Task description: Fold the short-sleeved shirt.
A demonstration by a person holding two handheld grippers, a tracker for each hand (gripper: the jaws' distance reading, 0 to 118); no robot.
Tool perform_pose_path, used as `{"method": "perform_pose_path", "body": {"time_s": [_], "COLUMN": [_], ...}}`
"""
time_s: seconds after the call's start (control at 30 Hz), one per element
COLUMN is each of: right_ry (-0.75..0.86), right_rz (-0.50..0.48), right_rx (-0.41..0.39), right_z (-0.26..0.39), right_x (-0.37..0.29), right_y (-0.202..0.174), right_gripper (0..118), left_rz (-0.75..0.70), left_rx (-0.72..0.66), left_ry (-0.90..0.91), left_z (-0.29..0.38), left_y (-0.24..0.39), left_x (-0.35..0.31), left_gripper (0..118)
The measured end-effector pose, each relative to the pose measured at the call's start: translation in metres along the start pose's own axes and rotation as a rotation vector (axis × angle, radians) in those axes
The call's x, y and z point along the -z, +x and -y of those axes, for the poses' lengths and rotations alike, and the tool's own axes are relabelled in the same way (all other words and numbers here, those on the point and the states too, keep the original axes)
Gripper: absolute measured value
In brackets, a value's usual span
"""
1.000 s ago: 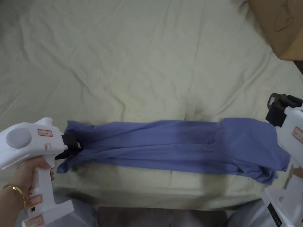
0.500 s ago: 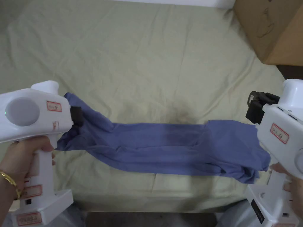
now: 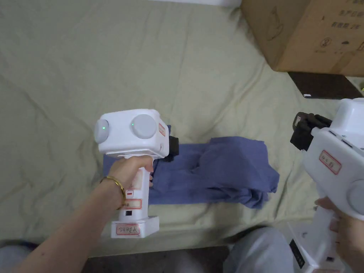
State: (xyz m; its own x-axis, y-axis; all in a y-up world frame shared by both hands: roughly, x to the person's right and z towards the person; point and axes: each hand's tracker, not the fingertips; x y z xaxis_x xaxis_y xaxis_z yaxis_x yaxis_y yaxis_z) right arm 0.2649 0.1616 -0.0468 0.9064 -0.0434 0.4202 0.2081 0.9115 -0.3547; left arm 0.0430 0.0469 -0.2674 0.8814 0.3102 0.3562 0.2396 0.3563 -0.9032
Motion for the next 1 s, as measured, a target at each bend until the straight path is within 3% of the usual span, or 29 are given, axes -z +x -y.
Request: {"method": "perform_pose_path", "body": {"time_s": [0.03,0.07,0.2,0.33,0.37,0.4,0.43,0.47,0.5,0.67,0.8,0.9,1.0], "right_ry": [-0.001,-0.006,-0.014,-0.016,-0.013,-0.012,-0.01,-0.009,-0.008,-0.027,-0.04,-0.037,-0.028], "right_rz": [0.007,0.018,0.032,0.03,0.029,0.028,0.024,0.021,0.016,0.013,0.036,0.055,0.072], "right_rx": [0.007,0.008,0.017,0.043,0.045,0.047,0.05,0.055,0.062,0.059,0.06,0.063,0.065], "right_z": [0.002,0.003,0.007,0.008,0.008,0.009,0.009,0.009,0.01,0.017,0.02,0.018,0.017], "right_x": [-0.001,-0.002,-0.003,-0.002,-0.001,-0.001,-0.001,-0.001,-0.001,-0.004,-0.01,-0.016,-0.023], "right_y": [0.004,0.007,0.014,0.016,0.016,0.015,0.015,0.014,0.014,0.017,0.027,0.035,0.04], "right_gripper": [0,0,0,0,0,0,0,0,0,0,0,0,0], "left_rz": [-0.016,-0.002,0.163,0.027,-0.039,-0.092,-0.146,-0.179,-0.177,-0.02,0.051,0.046,0.021], "left_rx": [0.024,0.031,-0.03,-0.004,0.032,0.061,0.074,0.07,0.051,-0.02,0.069,0.115,0.12], "left_ry": [-0.058,-0.095,-0.024,0.205,0.247,0.273,0.284,0.283,0.272,0.146,0.075,-0.007,0.076], "left_z": [0.0,-0.001,-0.008,-0.014,-0.014,-0.013,-0.011,-0.009,-0.006,0.022,0.046,0.066,0.085], "left_y": [0.005,0.007,0.0,-0.016,-0.02,-0.024,-0.027,-0.029,-0.034,-0.03,0.002,0.024,0.039], "left_x": [0.009,0.018,-0.006,-0.053,-0.06,-0.064,-0.064,-0.063,-0.057,-0.02,0.014,0.038,0.031], "left_gripper": [91,94,94,94,88,76,52,16,2,0,0,0,0]}}
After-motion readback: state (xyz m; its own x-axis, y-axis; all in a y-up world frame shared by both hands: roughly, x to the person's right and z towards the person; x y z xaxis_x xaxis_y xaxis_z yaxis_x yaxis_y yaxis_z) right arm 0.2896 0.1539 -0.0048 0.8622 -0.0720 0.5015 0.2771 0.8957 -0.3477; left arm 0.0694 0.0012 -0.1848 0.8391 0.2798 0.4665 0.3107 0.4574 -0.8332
